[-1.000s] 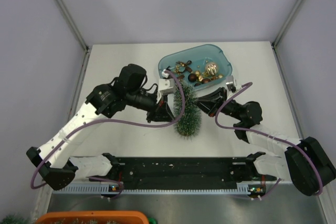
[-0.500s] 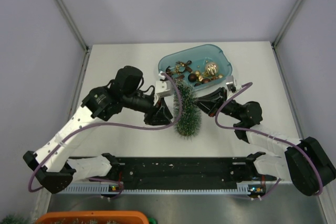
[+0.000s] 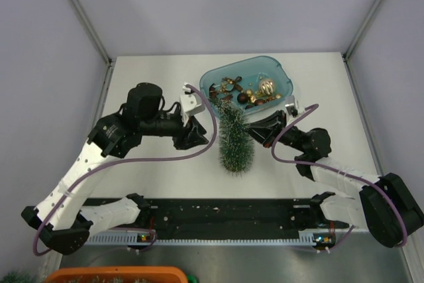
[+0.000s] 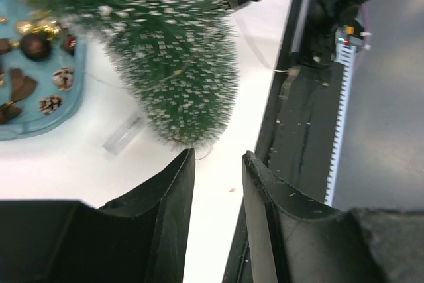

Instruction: Decorate the small christmas tree

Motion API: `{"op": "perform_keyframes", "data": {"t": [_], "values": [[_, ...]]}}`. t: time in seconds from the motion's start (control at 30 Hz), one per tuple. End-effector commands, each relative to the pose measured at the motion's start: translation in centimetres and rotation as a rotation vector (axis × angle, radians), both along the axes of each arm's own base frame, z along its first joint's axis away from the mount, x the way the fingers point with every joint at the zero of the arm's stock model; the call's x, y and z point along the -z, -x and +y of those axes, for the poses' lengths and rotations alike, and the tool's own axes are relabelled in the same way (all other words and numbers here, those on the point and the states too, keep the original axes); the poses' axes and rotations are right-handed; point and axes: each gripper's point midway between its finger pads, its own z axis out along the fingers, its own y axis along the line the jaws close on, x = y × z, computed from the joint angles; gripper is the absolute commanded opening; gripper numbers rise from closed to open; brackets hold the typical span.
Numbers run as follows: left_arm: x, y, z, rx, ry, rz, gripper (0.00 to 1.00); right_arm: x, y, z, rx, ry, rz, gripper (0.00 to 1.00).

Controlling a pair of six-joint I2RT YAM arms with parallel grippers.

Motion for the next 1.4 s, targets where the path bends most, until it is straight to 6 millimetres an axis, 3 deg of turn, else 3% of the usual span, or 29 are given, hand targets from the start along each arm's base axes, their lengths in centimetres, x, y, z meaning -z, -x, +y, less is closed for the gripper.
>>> {"op": "perform_keyframes", "data": {"t": [0.0, 0.1, 0.2, 0.5, 0.6, 0.83, 1.0, 1.17, 1.37], "values": [[-1.0, -3.7, 0.4, -0.156, 0.012, -0.11, 0.4, -4.6, 2.1, -1.2, 0.0, -0.111, -0.239, 0.0], [-1.2, -5.3, 0.8, -0.241, 0.013, -0.142, 0.38, -4.7, 2.2, -1.3, 0.0, -0.11, -0.241, 0.0], [-1.7, -5.1, 0.7, -0.236, 0.033, -0.135, 0.38, -4.5, 2.2, -1.3, 0.0, -0.108, -0.238, 0.0], [-4.8, 1.5, -0.9, 0.095, 0.18, -0.002, 0.4, -4.5, 2.2, -1.3, 0.0, -0.106, -0.235, 0.0], [-4.5, 3.3, -0.9, 0.174, 0.191, 0.049, 0.4, -4.4, 2.1, -1.2, 0.001, -0.103, -0.231, 0.0], [-3.1, 5.3, -0.9, 0.275, 0.194, 0.113, 0.4, -4.4, 2.0, -1.2, 0.002, -0.103, -0.229, 0.0], [-2.0, 4.8, -1.5, 0.28, 0.152, 0.109, 0.38, -4.4, 2.0, -1.2, 0.0, -0.105, -0.23, 0.0], [-0.6, 2.9, -2.3, 0.234, 0.087, 0.079, 0.35, -4.4, 2.0, -1.2, 0.001, -0.107, -0.233, 0.0], [-0.8, 1.2, -3.0, 0.195, 0.073, 0.045, 0.26, -4.6, 2.3, -1.2, -0.007, -0.113, -0.242, 0.0]]}}
